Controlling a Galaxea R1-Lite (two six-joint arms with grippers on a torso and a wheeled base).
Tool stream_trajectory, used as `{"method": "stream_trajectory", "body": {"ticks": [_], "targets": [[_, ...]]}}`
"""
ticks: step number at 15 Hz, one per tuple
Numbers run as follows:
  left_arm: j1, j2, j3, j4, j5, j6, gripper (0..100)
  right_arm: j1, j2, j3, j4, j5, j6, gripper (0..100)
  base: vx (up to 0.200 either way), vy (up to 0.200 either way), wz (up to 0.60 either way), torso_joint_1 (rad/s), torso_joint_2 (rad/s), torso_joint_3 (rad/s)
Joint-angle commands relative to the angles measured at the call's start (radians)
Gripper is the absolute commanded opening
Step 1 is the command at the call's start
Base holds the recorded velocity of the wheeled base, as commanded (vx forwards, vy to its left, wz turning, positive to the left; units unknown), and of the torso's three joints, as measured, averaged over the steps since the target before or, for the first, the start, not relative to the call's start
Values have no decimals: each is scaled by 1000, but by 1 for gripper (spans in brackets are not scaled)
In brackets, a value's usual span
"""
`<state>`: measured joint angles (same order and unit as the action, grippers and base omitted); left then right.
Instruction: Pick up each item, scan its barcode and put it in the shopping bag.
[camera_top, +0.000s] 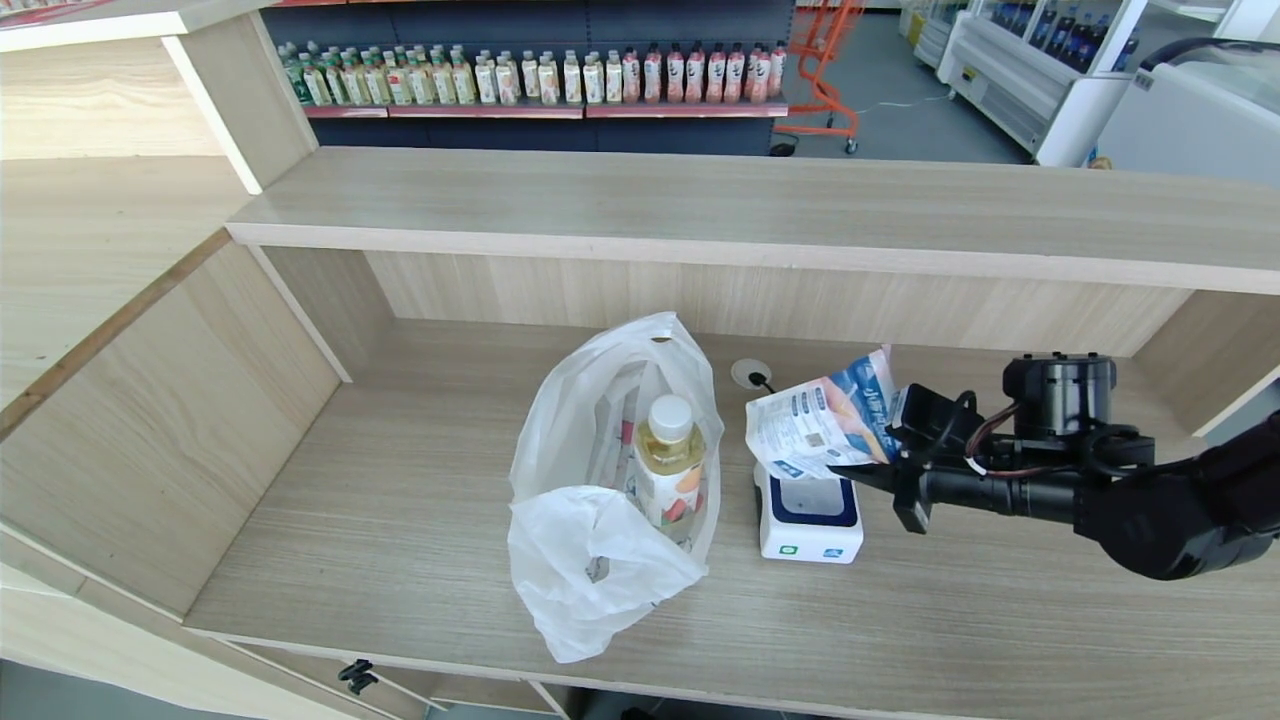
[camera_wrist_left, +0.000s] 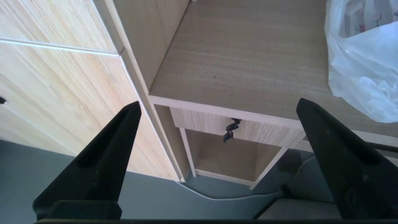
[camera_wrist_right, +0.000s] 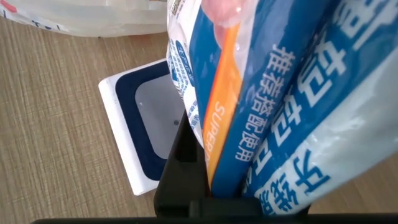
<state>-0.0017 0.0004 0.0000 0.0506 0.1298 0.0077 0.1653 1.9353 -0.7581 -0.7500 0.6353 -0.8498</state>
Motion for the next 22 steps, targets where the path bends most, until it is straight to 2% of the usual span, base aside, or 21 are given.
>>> {"method": "stream_trajectory", "body": {"ticks": [1, 3, 5, 8, 9, 12, 16, 19, 22], "targets": [[0, 0, 0, 0, 1, 0, 100, 0, -29, 3, 0, 3, 20, 0, 0, 0, 0, 0, 0, 0], [0, 0, 0, 0, 1, 0, 100, 17, -85, 5, 8, 1, 130, 0, 0, 0, 0, 0, 0, 0], [0, 0, 0, 0, 1, 0, 100, 77, -171, -9, 6, -26, 394, 0, 0, 0, 0, 0, 0, 0], [0, 0, 0, 0, 1, 0, 100, 155, -144, -90, 8, -152, 678, 0, 0, 0, 0, 0, 0, 0], [0, 0, 0, 0, 1, 0, 100, 171, -95, -116, 8, -186, 732, 0, 0, 0, 0, 0, 0, 0], [0, 0, 0, 0, 1, 2, 100, 209, 11, -156, 6, -201, 799, 0, 0, 0, 0, 0, 0, 0], [0, 0, 0, 0, 1, 0, 100, 241, 116, -216, -5, -200, 796, 0, 0, 0, 0, 0, 0, 0], [0, 0, 0, 0, 1, 0, 100, 255, 172, -280, -5, -198, 787, 0, 0, 0, 0, 0, 0, 0], [0, 0, 0, 0, 1, 0, 100, 257, 234, -323, -3, -198, 699, 0, 0, 0, 0, 0, 0, 0]]}}
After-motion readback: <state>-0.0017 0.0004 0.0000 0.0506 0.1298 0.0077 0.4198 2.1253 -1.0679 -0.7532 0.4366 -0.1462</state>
